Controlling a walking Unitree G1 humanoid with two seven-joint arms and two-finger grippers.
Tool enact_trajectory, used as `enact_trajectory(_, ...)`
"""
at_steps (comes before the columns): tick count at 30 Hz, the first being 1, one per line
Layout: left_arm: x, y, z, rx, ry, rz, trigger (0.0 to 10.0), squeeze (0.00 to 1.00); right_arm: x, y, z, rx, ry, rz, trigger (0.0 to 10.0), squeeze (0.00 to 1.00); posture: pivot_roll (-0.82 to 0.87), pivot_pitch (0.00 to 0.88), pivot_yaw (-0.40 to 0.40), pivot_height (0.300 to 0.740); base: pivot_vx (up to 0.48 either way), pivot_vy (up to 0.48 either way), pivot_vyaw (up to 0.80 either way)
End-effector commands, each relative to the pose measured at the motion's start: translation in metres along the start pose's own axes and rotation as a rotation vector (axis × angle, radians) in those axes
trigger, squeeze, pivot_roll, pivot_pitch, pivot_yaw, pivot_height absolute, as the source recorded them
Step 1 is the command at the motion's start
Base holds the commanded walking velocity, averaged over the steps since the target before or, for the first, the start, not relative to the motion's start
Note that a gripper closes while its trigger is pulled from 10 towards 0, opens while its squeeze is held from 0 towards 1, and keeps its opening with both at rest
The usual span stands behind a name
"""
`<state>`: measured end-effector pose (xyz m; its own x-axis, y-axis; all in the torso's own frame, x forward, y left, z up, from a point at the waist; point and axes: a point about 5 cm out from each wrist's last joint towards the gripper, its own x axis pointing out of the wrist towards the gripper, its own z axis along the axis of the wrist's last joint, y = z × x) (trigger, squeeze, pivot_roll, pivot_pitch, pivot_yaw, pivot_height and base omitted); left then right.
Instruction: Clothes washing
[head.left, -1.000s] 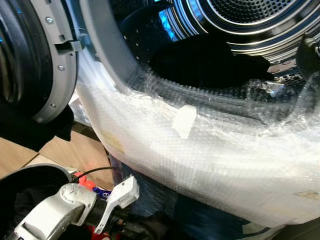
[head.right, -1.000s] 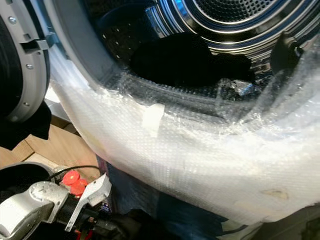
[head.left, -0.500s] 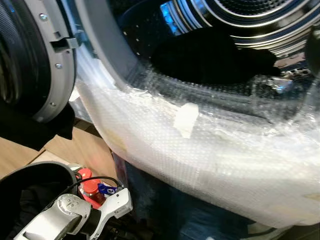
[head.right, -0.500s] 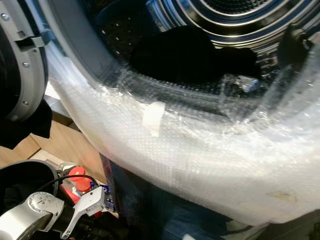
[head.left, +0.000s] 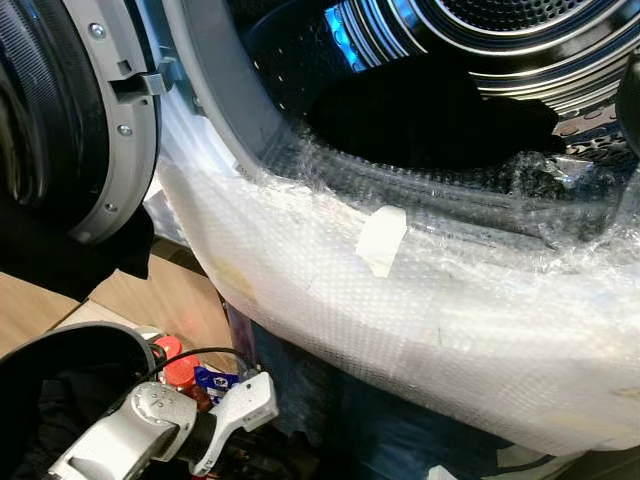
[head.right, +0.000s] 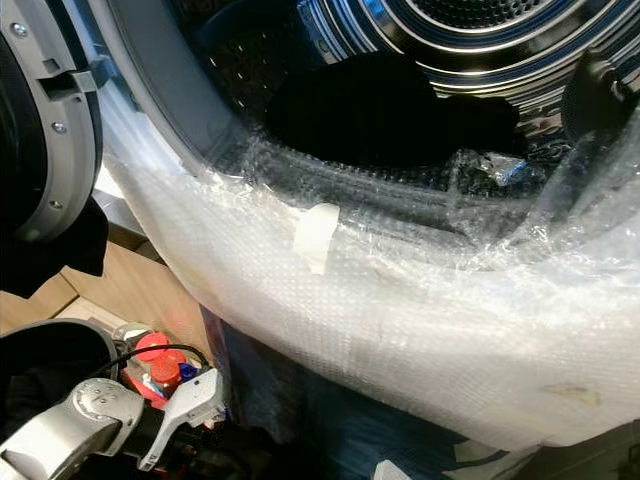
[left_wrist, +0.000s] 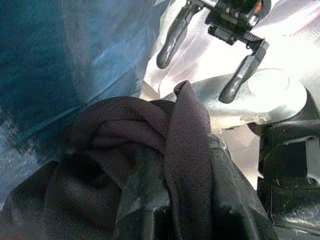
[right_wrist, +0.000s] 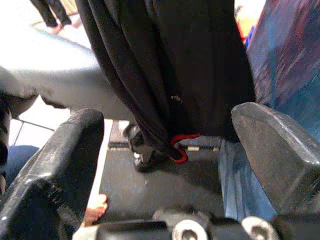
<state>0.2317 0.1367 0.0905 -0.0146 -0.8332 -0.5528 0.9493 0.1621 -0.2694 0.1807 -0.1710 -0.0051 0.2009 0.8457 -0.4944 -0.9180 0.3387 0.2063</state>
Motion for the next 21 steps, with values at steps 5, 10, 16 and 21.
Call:
enact_trajectory(5,0.002,0.001,0.007,0.035,-0.009,-0.018,0.0,0.00,0.011,0.006,0.008,0.000,-0.009,0.001,10.0,1.00,-0.02,0.006,0.030,0.740,0.000,0.000,0.00)
enact_trajectory(10,-0.003,0.007,0.012,0.057,-0.018,0.000,0.0,0.00,0.021,0.008,0.019,0.019,-0.036,-0.026,10.0,1.00,-0.02,0.000,0.022,0.740,0.000,0.000,0.00)
enact_trajectory(16,0.008,0.012,0.024,0.097,-0.023,-0.014,0.0,0.00,0.040,0.004,0.024,0.085,-0.064,-0.086,10.0,0.00,-0.02,0.000,0.022,0.740,0.000,0.000,0.00)
enact_trajectory(21,0.018,0.011,0.029,0.121,-0.022,-0.047,0.0,0.00,0.048,0.007,0.035,0.136,-0.110,-0.076,10.0,0.00,-0.03,0.000,0.024,0.740,0.000,0.000,0.00)
